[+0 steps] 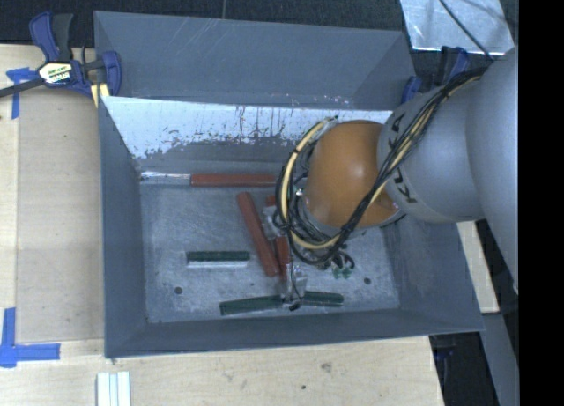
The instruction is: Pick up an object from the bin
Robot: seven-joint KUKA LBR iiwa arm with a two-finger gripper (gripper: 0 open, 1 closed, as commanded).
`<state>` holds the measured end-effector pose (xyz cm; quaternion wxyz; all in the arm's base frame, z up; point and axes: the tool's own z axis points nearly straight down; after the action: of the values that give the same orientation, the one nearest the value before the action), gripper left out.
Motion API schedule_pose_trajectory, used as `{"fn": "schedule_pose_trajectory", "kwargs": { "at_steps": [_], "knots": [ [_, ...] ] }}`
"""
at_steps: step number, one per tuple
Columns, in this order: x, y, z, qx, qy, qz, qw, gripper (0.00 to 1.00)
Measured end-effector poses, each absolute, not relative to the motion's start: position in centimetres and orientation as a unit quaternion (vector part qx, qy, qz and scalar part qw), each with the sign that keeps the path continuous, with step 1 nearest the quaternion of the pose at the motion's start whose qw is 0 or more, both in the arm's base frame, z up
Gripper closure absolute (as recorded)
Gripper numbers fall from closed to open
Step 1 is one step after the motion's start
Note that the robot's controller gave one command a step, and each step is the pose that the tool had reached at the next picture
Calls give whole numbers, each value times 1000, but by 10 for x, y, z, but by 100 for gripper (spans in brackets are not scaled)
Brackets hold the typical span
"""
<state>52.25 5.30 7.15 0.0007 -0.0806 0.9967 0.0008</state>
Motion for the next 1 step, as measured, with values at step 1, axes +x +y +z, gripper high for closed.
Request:
{"fn": "schedule_pose_trajectory", "kwargs": {
  "at_steps": [1],
  "knots": [
    [552, 20, 180, -40, 999, -1, 7, 0]
  ]
}}
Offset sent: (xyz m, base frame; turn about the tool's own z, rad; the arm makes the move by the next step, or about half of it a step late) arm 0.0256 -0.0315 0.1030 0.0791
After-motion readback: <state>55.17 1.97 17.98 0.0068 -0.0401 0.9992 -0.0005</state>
